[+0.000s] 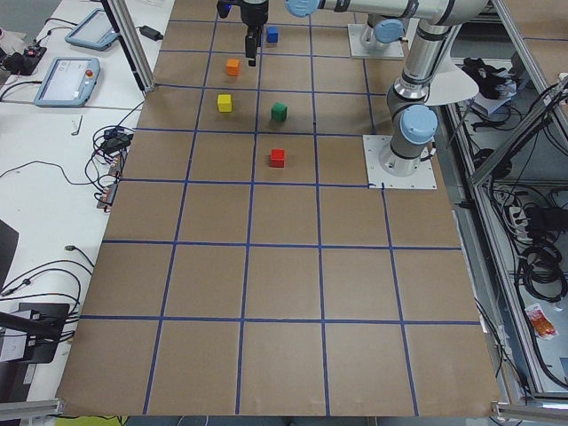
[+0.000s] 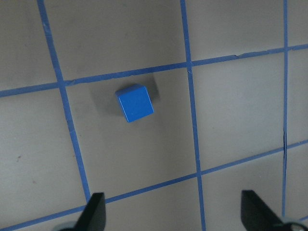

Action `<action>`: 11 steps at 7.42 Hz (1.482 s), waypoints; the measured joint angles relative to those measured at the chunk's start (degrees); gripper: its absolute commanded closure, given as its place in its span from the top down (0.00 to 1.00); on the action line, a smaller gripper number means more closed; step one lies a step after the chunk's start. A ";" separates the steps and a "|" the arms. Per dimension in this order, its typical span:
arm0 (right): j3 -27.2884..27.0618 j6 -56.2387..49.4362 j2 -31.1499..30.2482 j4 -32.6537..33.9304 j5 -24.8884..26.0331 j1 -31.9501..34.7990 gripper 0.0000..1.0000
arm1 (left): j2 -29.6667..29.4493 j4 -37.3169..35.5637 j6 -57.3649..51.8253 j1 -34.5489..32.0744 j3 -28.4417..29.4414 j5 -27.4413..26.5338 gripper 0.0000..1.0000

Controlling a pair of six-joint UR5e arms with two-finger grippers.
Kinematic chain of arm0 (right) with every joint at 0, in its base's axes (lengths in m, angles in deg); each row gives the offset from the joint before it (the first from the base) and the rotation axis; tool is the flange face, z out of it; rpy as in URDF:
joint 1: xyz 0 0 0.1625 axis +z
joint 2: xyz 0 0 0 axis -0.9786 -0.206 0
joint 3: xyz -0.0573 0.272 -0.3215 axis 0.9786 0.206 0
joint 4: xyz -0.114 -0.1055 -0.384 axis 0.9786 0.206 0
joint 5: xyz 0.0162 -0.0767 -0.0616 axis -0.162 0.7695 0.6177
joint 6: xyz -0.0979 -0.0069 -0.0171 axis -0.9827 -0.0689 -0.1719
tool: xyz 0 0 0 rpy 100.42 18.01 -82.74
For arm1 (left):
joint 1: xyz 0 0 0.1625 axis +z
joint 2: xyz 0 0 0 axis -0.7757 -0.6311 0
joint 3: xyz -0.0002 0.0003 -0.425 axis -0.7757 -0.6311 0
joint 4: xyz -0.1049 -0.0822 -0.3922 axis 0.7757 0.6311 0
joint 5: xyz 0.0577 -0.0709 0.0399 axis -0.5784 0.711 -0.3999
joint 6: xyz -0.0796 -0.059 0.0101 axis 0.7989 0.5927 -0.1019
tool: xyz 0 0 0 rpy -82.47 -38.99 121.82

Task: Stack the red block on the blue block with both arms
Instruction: 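Move the left gripper down toward the red cube, then close the left gripper on the red cube and lift it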

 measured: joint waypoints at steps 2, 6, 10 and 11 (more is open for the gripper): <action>2.41 -0.43 0.42 0.02 -4.72 0.06 1.00 | 0.23 0.69 -0.25 -0.02 -0.83 -0.01 1.00; 2.73 -0.54 0.36 -0.33 -5.57 0.06 1.00 | -0.84 -1.67 -1.23 2.78 -8.58 -2.76 1.00; 3.07 -0.48 -0.12 -0.85 -4.48 0.06 1.00 | -3.48 -23.44 -8.20 9.11 -27.65 -2.94 1.00; 3.01 -0.51 -0.07 -0.86 -3.75 0.06 1.00 | -4.57 -29.55 -9.81 10.70 -32.42 -2.93 1.00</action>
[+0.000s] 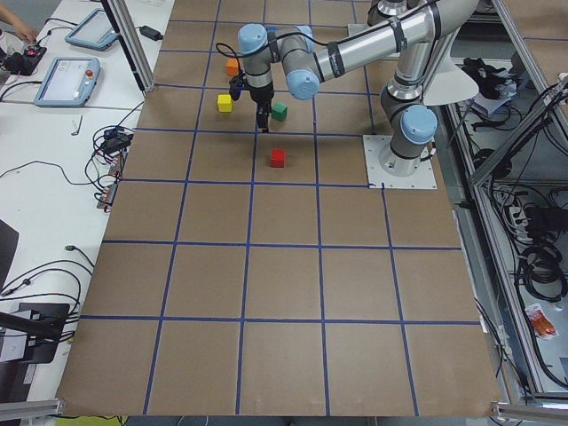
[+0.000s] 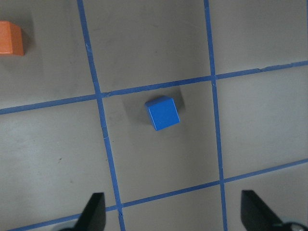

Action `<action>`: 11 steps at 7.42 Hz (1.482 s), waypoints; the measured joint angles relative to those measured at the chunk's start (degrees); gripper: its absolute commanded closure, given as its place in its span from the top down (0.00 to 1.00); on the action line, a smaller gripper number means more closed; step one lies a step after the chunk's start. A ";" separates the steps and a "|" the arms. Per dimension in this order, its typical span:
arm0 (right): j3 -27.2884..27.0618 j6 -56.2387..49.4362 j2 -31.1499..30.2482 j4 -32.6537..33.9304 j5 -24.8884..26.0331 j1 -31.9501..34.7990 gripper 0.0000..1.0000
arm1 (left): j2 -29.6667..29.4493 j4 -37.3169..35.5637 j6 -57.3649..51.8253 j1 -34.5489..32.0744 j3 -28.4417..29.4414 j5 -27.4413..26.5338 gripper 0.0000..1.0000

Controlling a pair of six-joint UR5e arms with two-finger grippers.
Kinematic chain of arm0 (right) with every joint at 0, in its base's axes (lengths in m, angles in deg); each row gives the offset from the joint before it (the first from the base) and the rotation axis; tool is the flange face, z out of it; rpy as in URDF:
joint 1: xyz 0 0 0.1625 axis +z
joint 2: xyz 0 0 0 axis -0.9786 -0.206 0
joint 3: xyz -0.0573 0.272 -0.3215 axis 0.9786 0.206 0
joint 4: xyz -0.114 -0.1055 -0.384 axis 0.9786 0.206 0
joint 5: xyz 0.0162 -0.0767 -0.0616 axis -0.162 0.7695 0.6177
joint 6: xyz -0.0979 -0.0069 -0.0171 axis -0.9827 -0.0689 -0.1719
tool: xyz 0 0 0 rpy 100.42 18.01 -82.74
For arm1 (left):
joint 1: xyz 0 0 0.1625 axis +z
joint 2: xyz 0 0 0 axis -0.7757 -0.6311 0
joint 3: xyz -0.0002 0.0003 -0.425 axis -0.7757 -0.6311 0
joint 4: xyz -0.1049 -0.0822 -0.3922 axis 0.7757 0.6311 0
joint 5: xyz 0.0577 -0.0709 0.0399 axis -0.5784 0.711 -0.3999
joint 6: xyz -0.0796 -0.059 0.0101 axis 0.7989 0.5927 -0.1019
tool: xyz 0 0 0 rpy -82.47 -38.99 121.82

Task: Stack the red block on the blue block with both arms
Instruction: 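Close the left gripper on the red cube and lift it, then carry the red cube with the left gripper toward the table center and lower it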

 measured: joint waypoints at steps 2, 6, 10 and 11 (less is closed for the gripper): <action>-0.26 0.03 -0.01 0.02 -0.17 0.01 1.00 | -2.37 -6.86 -2.25 2.40 -4.64 0.00 1.00; -0.61 0.48 -0.06 0.19 -8.49 0.11 1.00 | -5.87 -10.13 -4.23 3.58 -5.89 0.14 0.00; -0.82 0.42 -0.30 0.70 -13.44 0.18 1.00 | -4.85 -7.56 -2.15 0.69 -0.14 0.87 0.00; -1.06 0.23 -0.26 0.58 -13.31 0.18 1.00 | -4.91 -3.08 2.27 -2.72 4.71 1.45 0.00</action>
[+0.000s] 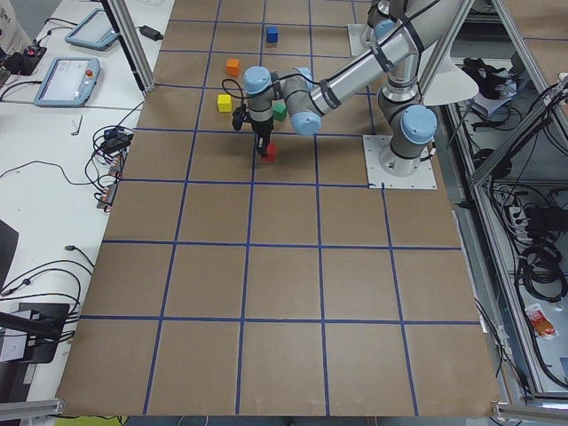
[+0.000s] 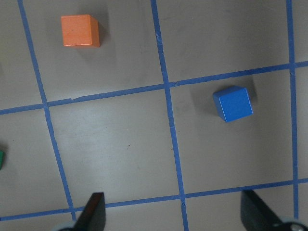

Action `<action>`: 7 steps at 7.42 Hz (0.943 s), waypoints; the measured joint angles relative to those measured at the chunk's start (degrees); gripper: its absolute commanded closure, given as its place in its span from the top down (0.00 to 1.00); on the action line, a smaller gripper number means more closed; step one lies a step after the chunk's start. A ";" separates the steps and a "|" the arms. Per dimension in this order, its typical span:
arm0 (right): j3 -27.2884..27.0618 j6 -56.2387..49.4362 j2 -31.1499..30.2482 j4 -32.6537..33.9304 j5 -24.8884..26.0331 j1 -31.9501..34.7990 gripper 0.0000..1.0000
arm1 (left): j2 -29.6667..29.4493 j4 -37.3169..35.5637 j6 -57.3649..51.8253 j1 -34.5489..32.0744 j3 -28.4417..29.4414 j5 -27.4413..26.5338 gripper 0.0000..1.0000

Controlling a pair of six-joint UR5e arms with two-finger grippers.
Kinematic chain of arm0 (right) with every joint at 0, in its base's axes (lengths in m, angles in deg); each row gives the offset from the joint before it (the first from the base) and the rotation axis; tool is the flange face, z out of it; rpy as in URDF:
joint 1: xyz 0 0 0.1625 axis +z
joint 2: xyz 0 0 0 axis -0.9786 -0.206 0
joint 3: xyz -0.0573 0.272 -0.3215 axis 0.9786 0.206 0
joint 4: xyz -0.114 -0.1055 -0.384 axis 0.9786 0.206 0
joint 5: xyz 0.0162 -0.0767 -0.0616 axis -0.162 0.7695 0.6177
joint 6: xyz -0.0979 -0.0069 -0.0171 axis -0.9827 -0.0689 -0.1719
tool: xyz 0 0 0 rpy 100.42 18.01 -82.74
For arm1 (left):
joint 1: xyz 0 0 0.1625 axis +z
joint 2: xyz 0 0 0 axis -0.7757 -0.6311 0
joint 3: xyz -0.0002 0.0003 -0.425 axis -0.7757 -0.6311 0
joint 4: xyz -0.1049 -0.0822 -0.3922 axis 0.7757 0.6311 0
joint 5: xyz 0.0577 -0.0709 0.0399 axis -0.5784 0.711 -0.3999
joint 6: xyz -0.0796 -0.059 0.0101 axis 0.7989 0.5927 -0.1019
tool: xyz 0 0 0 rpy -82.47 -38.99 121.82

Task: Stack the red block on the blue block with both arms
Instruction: 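Carry the red cube with the left gripper toward the table center and lower it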

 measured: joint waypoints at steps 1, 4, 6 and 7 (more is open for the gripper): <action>-0.21 -0.13 -0.23 -0.27 1.09 -0.08 1.00 | -0.77 3.81 6.74 -4.96 5.11 0.73 0.00; -0.20 0.91 -4.10 -1.36 1.40 0.18 1.00 | -5.17 6.03 26.26 -19.26 13.78 6.21 0.00; -0.49 1.02 -3.76 -3.70 -0.25 0.19 1.00 | -8.70 4.39 31.84 -25.51 14.97 6.86 0.00; -0.46 1.05 -2.99 -3.68 -0.35 0.19 1.00 | -10.64 1.96 33.47 -26.63 15.13 7.06 0.00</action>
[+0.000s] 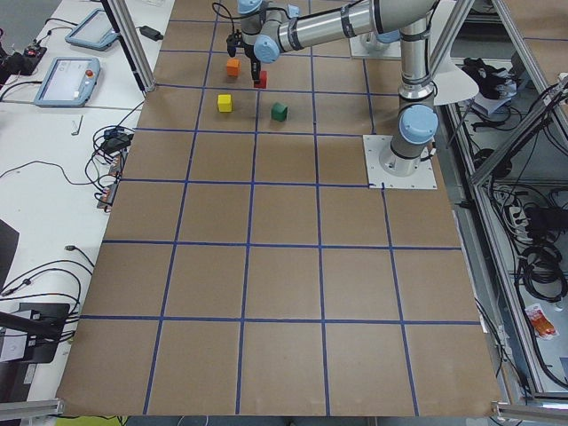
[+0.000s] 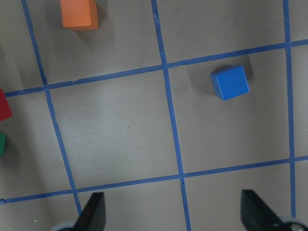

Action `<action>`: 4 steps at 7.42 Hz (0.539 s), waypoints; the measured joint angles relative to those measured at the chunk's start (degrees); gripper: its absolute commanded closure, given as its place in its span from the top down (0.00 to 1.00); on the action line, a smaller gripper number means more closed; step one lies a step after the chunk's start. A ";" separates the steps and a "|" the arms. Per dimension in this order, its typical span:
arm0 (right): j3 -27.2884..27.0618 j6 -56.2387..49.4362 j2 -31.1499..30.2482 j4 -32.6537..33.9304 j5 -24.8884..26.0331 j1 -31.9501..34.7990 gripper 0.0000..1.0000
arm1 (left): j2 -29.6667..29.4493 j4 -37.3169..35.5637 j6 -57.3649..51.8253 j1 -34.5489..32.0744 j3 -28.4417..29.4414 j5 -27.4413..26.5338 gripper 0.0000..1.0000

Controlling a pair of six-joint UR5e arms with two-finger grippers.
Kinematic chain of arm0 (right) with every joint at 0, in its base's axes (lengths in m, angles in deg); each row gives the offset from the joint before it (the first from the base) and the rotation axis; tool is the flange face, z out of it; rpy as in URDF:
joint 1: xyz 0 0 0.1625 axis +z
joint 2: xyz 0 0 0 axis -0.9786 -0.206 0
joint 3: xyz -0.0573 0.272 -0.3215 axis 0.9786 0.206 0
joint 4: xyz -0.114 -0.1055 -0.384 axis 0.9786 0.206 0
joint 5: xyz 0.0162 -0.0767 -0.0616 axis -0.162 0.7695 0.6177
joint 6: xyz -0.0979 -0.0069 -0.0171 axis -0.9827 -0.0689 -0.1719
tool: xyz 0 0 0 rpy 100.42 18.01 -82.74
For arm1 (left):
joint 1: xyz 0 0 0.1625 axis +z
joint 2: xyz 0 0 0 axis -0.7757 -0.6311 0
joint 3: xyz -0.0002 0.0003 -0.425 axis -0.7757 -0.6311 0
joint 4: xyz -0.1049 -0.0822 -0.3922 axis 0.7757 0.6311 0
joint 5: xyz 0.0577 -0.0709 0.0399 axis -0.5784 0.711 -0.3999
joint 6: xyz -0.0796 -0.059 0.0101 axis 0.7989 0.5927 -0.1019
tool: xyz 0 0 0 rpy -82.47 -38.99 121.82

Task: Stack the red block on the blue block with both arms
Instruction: 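Carry the red cube with the left gripper toward the table center and lower it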

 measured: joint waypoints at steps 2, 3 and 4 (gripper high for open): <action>-0.73 0.30 2.97 4.29 -0.38 -0.02 1.00 | -4.18 -6.56 2.65 -1.57 0.10 0.27 0.21; -0.92 0.29 4.77 8.68 -0.45 -0.02 1.00 | -6.02 -8.12 2.41 -2.41 0.06 0.20 0.99; -0.95 0.32 5.77 10.99 -0.51 -0.02 1.00 | -7.09 -8.80 2.29 -3.03 0.01 0.01 1.00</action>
